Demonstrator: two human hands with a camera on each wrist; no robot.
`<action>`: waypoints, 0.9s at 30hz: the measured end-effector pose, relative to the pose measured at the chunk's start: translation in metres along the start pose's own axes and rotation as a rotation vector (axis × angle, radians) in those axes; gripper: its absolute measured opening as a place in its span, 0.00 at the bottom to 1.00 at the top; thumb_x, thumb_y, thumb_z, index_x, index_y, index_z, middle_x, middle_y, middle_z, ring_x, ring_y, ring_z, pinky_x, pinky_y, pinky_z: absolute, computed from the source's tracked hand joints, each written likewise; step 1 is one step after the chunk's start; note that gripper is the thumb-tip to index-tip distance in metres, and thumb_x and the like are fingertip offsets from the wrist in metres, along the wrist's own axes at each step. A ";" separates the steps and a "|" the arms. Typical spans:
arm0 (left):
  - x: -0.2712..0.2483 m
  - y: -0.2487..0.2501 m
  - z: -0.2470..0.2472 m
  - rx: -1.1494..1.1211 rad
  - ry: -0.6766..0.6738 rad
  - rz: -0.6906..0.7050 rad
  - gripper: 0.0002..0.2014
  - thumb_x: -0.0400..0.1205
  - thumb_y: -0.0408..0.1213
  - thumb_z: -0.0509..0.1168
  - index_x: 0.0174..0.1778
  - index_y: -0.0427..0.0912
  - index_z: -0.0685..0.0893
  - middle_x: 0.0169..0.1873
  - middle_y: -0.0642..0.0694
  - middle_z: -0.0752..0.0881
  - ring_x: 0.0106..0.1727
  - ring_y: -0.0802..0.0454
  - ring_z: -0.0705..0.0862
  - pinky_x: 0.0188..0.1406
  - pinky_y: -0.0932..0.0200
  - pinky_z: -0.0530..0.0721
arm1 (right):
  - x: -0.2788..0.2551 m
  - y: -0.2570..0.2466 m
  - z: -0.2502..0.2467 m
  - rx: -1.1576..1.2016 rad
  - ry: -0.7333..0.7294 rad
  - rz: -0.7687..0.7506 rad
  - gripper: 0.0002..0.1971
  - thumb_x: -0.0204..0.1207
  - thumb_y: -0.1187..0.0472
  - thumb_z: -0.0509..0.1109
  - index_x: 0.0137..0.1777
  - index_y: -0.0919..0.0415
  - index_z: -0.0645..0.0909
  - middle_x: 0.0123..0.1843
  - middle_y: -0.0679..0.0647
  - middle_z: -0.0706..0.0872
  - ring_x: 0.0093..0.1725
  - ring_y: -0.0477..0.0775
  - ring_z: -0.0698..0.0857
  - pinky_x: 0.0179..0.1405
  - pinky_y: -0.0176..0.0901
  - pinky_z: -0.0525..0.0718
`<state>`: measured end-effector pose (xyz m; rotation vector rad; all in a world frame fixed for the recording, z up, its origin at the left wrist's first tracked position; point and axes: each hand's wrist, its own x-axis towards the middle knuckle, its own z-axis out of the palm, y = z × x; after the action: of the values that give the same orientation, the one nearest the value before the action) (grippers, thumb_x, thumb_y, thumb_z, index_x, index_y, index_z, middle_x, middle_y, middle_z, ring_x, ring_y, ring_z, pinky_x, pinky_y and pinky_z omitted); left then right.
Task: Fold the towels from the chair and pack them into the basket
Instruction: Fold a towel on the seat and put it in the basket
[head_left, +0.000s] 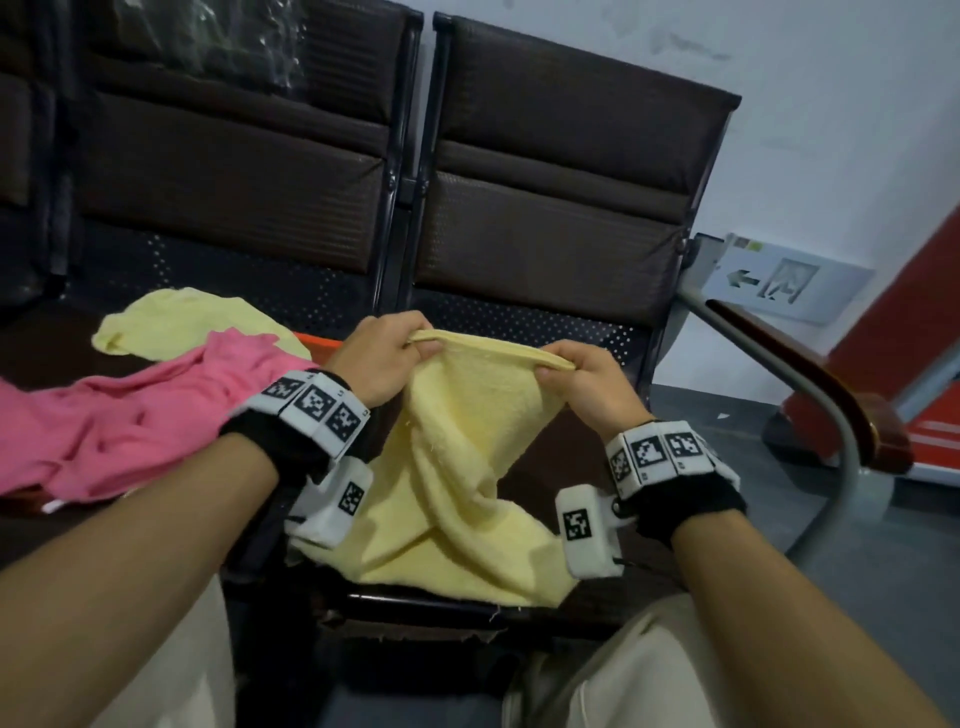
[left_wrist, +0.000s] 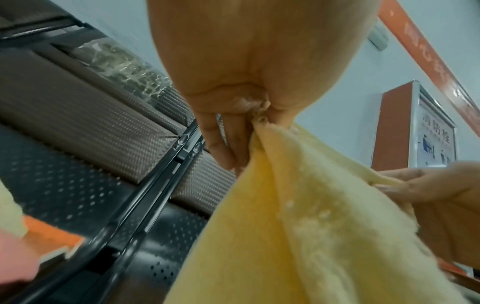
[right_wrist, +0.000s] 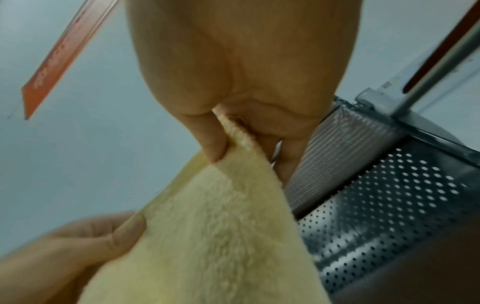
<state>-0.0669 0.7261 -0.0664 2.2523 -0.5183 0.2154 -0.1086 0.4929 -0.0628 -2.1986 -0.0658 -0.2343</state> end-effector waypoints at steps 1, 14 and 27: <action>0.011 0.004 -0.002 0.009 0.004 -0.008 0.06 0.83 0.42 0.64 0.44 0.46 0.82 0.39 0.44 0.86 0.46 0.45 0.83 0.46 0.52 0.77 | 0.011 -0.003 -0.003 0.001 0.032 0.003 0.11 0.75 0.66 0.68 0.35 0.50 0.82 0.31 0.43 0.82 0.35 0.44 0.79 0.38 0.42 0.75; 0.115 0.074 -0.076 -0.052 0.317 0.123 0.10 0.85 0.40 0.59 0.53 0.38 0.81 0.45 0.45 0.83 0.47 0.48 0.79 0.40 0.58 0.68 | 0.103 -0.097 -0.065 0.075 0.457 -0.365 0.05 0.78 0.62 0.70 0.49 0.61 0.85 0.40 0.47 0.84 0.41 0.43 0.81 0.44 0.40 0.78; -0.024 0.026 0.026 -0.199 -0.071 -0.022 0.09 0.81 0.42 0.66 0.50 0.41 0.85 0.44 0.46 0.87 0.48 0.52 0.83 0.50 0.54 0.78 | -0.040 0.014 -0.021 -0.034 -0.243 0.063 0.05 0.80 0.61 0.69 0.49 0.63 0.82 0.39 0.50 0.83 0.40 0.44 0.80 0.38 0.37 0.77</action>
<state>-0.1002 0.6985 -0.0734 2.0761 -0.5285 0.0694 -0.1492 0.4691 -0.0691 -2.2498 -0.1282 0.0680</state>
